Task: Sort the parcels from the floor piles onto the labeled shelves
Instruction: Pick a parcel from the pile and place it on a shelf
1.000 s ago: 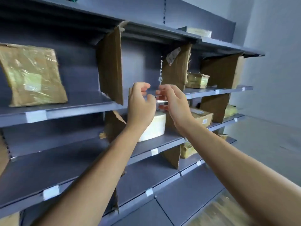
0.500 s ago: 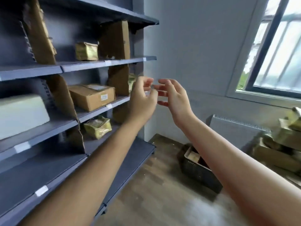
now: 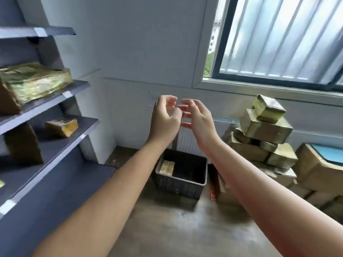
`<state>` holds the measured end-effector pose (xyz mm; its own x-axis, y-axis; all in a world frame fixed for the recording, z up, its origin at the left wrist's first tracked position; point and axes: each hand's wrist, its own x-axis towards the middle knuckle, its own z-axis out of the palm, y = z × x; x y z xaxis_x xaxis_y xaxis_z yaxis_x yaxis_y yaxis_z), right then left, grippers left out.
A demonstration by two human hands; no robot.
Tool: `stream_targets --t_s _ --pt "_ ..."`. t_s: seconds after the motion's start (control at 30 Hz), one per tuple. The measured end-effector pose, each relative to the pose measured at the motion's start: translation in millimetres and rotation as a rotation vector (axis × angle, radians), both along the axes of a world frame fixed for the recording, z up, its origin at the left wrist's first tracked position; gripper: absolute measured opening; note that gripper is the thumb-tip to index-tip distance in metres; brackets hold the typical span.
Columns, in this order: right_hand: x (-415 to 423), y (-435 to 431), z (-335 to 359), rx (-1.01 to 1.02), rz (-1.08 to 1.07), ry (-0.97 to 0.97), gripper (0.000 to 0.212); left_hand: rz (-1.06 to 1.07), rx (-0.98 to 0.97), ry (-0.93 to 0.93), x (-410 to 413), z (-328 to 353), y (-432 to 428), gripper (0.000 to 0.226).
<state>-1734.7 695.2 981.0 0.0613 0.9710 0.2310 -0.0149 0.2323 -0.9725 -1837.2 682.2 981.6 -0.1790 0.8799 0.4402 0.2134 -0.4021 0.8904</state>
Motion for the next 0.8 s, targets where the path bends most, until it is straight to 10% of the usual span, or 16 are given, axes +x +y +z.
stream_targets --t_s 0.8 --pt "111.3 463.8 -274.1 -0.529 -0.086 0.049 0.029 -0.08 -0.562 0.128 78.4 -268.2 473.0 0.024"
